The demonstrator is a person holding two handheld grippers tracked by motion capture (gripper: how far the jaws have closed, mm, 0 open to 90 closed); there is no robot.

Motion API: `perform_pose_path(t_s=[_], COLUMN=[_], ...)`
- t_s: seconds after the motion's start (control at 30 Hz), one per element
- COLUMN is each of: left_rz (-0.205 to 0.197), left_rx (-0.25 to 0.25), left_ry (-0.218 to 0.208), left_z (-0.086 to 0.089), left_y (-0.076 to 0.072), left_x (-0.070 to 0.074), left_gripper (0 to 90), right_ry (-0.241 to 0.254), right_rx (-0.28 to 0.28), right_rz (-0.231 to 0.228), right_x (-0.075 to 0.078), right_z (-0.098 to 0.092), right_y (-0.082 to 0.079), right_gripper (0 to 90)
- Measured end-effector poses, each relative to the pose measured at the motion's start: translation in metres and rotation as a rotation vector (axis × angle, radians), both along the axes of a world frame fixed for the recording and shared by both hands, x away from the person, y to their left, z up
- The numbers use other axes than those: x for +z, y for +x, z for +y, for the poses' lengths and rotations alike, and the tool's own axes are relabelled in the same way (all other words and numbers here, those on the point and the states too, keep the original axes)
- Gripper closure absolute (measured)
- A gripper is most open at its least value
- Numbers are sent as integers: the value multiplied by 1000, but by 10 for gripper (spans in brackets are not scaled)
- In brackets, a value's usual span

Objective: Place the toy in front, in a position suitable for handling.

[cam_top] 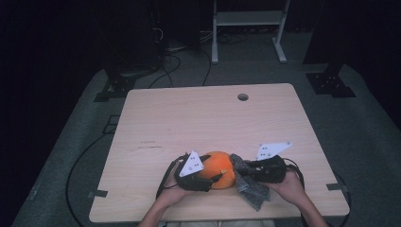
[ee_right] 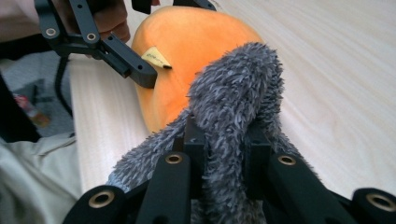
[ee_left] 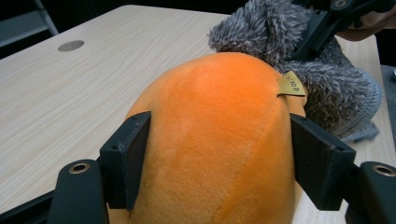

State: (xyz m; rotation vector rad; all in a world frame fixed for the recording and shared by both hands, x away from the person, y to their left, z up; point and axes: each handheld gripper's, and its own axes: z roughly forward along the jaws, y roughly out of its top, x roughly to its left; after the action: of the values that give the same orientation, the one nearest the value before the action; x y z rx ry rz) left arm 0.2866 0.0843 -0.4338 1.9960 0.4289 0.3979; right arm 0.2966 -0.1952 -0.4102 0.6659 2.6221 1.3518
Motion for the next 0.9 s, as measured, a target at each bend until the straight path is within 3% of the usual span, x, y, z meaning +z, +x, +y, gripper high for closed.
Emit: perform_pose_path(t_s=[0.07,0.13,0.17,0.23,0.37,0.47,0.53,0.63,0.67,0.73,0.8,0.83,0.87,0.9], left_rz=[-1,-2,-2,11,96,170,116,63,59,86,128,162,167,139], left_rx=[0,-2,0,-5,21,30,30,15,10,12,32,31,43,52], left_ry=[-2,-3,-3,-3,-73,-79,-57,-28,-23,-41,-64,-80,-84,-70], left_z=[-2,-5,-6,-5,5,7,3,-6,-7,-1,3,4,4,1], left_y=[0,0,-1,0,9,15,10,3,3,6,10,14,14,13], left_x=[1,1,1,1,8,5,4,7,8,9,7,5,4,3], left_gripper=[274,274,272,250,140,129,227,248,236,172,122,123,166,238], right_ry=[28,87,87,38,32,-5,-1,65,41,-5,5,0,-3,-6], right_rx=[5,28,28,21,10,-6,-10,28,29,22,-2,-14,-19,-22], right_rz=[3,-6,-14,-27,1,-22,-30,-56,-69,-70,-38,-32,-32,-39], right_x=[4,11,13,9,1,3,7,17,18,10,4,4,6,8], right_z=[-2,1,3,9,5,3,3,7,10,10,1,-2,-4,-4], right_y=[-2,-4,-5,-3,-1,-2,-4,-10,-11,-9,-5,-4,-3,-4], right_gripper=[759,758,758,759,762,761,760,759,759,760,761,761,760,760])
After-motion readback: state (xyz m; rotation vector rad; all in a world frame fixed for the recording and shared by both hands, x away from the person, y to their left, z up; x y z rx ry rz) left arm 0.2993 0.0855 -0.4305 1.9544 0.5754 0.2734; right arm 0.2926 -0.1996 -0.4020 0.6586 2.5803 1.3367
